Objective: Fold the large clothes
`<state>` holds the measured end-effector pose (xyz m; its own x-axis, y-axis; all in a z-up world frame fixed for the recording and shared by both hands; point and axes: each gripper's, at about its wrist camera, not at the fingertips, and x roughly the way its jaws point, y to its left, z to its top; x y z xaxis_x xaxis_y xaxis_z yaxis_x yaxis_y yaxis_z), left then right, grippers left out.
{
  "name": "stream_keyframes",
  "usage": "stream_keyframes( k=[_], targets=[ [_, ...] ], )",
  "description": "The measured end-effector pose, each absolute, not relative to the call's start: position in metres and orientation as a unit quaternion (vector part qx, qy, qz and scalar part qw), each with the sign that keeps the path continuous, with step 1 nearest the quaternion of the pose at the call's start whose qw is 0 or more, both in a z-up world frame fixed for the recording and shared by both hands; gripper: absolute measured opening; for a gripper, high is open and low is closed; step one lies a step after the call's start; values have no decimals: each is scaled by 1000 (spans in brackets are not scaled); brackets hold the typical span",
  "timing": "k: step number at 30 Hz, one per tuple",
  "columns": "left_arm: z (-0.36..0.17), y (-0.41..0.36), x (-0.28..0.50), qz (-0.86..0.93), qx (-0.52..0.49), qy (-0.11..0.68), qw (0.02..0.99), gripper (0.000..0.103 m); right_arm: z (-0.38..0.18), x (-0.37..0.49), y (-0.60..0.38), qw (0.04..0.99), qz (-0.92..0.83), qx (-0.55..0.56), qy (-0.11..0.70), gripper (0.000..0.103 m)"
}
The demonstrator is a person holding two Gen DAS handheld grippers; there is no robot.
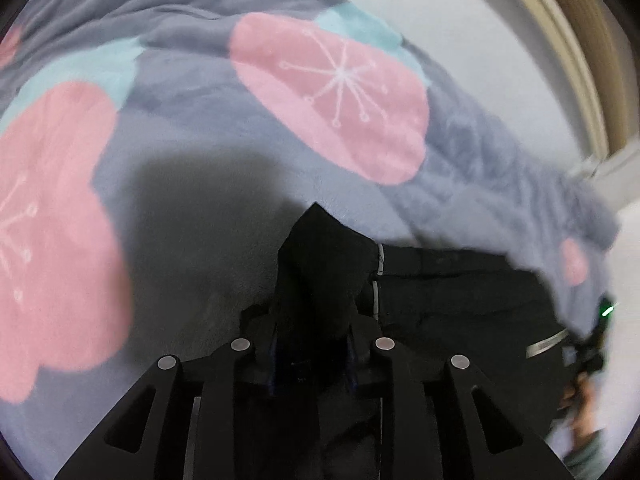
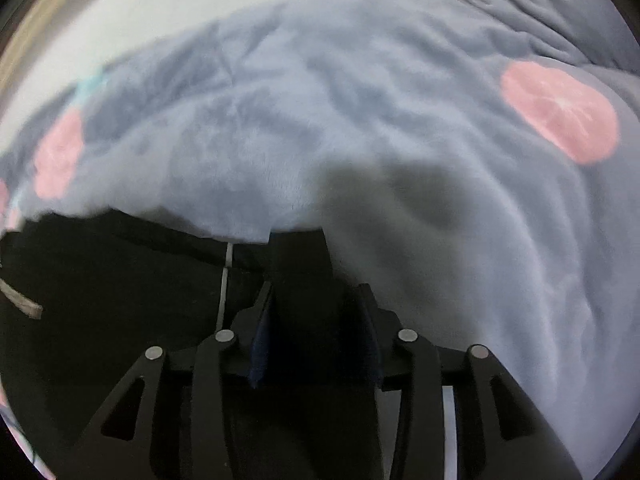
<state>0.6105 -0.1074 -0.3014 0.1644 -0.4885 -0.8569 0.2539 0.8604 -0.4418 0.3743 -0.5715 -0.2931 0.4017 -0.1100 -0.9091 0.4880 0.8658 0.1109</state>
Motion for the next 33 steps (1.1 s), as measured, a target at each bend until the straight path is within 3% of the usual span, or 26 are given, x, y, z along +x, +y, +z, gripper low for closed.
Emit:
stream_keyframes(
  k=[4, 7, 14, 22, 26, 33],
  targets=[
    [-256, -52, 597, -208, -143, 545, 799, 56, -230, 323, -564, 859, -171, 182, 447, 57],
    [-223, -28, 581, -194, -142, 512, 825, 56, -194, 305, -537, 874, -158, 172, 426, 74],
    [-169, -74, 482, -262, -73, 466, 842, 57, -170, 287, -432, 885, -98, 142, 431, 74],
    [-221, -174, 371, -273, 26, 466, 841, 57, -246, 306, -372, 859, -106, 98, 491, 74],
    [-280, -195, 364, -247, 67, 508, 823, 59, -302, 317, -376, 828, -112, 115, 538, 78],
    [-308, -199, 380, -233, 63, 525, 816, 62, -313, 317, -373, 835, -124, 97, 527, 81]
  ],
)
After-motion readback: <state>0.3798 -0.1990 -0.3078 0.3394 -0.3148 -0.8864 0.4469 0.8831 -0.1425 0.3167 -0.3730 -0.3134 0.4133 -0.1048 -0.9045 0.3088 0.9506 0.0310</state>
